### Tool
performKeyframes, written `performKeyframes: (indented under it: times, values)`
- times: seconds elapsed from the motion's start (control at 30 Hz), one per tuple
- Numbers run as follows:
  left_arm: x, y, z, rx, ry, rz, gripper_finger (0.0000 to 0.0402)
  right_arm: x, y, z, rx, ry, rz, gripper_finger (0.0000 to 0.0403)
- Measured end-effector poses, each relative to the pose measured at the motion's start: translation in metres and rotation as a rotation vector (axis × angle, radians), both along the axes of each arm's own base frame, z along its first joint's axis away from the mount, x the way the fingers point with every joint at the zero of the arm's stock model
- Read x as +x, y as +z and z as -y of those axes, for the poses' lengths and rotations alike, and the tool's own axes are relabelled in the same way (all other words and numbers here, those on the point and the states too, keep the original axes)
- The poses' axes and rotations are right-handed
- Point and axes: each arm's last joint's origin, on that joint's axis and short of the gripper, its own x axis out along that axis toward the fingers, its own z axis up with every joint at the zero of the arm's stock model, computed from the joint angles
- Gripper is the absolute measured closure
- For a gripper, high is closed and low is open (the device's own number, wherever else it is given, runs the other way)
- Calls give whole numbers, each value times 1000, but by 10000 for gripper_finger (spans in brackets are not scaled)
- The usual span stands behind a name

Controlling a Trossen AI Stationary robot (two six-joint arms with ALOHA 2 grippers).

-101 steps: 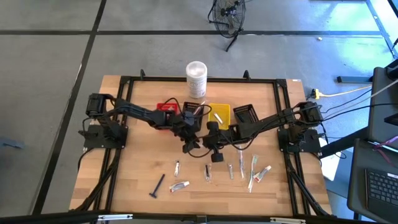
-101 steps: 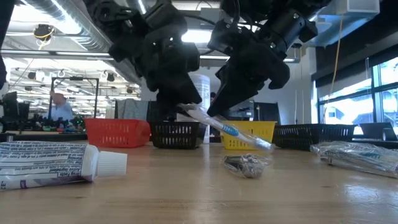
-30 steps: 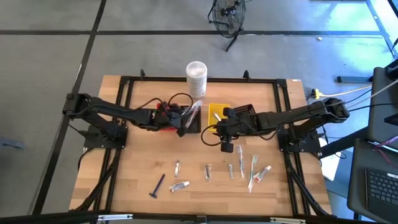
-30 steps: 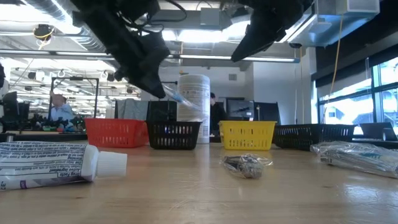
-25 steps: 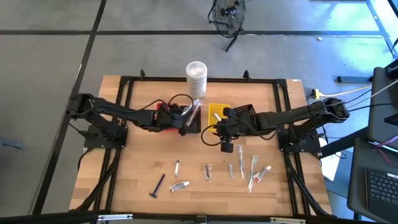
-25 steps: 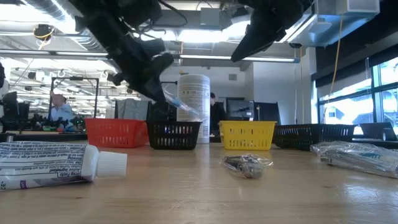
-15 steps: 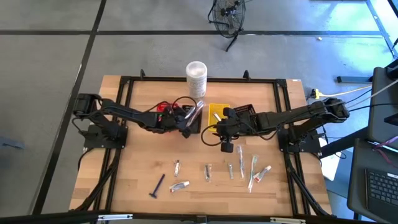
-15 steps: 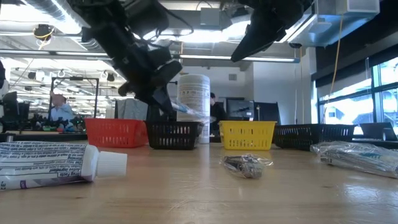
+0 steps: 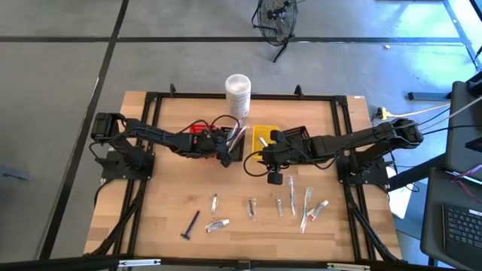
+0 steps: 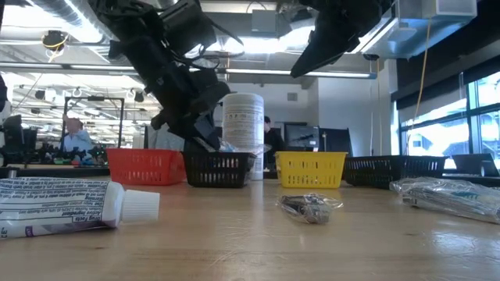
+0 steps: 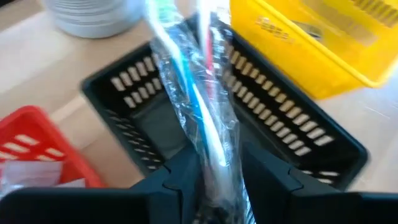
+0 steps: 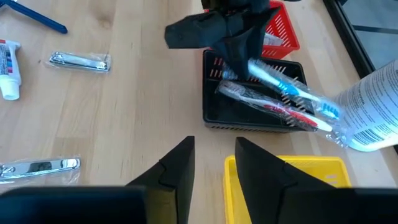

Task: Pick & Place Travel size toiletries
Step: Put the top blue toothbrush into the left black basket, then put the nail cutter into the yellow basket

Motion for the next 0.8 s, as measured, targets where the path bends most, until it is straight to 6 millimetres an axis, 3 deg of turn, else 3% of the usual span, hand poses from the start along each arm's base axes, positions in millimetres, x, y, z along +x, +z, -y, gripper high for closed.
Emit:
performKeyframes:
  times: [0.37,0.57,0.8]
  values:
    - [4,21,5,9,-147,-83,265,0,0,0,7,3,-1,255]
    - [-13,50,11,36,-207,-145,272,-2,-2,0,43,-30,-25,249]
    - [-56,102,23,78,-332,-58,274,-6,-6,-3,90,-8,-73,230]
